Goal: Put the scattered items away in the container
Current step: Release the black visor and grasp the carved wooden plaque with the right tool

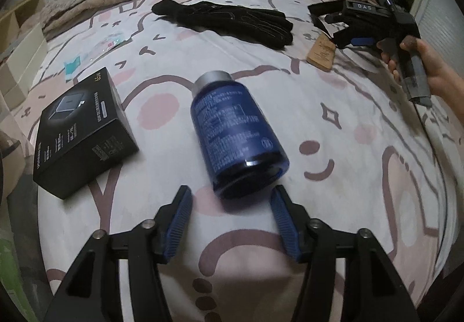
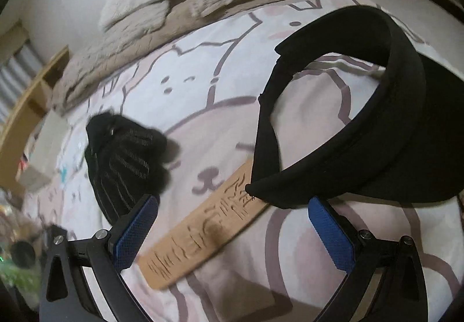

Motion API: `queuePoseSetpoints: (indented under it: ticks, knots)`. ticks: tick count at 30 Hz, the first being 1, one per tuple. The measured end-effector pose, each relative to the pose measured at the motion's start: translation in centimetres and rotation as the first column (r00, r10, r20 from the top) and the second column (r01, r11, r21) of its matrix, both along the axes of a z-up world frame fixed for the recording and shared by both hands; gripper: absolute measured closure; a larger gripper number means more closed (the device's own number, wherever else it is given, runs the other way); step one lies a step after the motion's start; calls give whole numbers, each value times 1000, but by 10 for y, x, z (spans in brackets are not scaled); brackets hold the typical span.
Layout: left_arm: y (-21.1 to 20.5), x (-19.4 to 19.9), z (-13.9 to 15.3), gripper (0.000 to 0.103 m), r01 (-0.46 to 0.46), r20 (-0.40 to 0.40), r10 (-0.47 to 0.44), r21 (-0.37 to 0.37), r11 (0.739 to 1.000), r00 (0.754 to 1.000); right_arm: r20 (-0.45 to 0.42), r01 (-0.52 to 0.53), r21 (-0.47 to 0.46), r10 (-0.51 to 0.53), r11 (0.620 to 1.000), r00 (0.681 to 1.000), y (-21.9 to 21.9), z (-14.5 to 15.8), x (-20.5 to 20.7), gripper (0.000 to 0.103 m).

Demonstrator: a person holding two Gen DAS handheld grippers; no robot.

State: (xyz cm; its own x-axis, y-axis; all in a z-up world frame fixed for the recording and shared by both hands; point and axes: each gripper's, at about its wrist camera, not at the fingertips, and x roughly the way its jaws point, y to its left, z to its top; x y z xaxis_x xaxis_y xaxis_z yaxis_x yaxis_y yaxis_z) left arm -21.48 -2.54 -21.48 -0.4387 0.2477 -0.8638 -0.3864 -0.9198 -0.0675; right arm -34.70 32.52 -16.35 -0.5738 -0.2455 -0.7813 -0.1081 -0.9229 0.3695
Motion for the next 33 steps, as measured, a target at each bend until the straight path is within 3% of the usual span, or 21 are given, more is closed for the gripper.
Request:
queuePoseSetpoints:
  ticks: [2,9,13,18,19,21,24,30,33]
  knots:
    - [1,-3,5,30,-4,-7,4,12,1000,1000,8,20,-13,-19,1000,1000,0,-3,-8,0]
    - [14,-20,12,25,6,-33,-5,11,1000,999,15,93,59,-94,994,995,17,-2,-25,0]
    - [21,-31,9,24,-2,-32,3,17,1000,999,58,151,-9,-151,988,987,37,-9,-29,0]
    - [26,-36,2,25,-5,-22,5,6,1000,1000,78,90,-24,-88,996,993,19,-15,-40,0]
    - [26,-37,1,28,-10,-22,10,7,1000,1000,77,62,-29,-59,998,995,13,-15,-44,0]
    - [24,-40,0,46,-37,-31,37,-11,999,999,76,23,-36,-20,999,997,2,-14,-50,0]
    - [18,-42,-1,47,-43,-8,43,5,999,999,79,0,-31,3,1000,997,-11,-17,-54,0]
    - [13,-29,-1,47,-38,-5,38,-2,999,999,110,-116,118,103,986,989,-42,-23,-50,0]
    - [10,-21,-2,47,-35,-4,35,0,999,999,129,-220,258,193,941,973,-65,-30,-38,0]
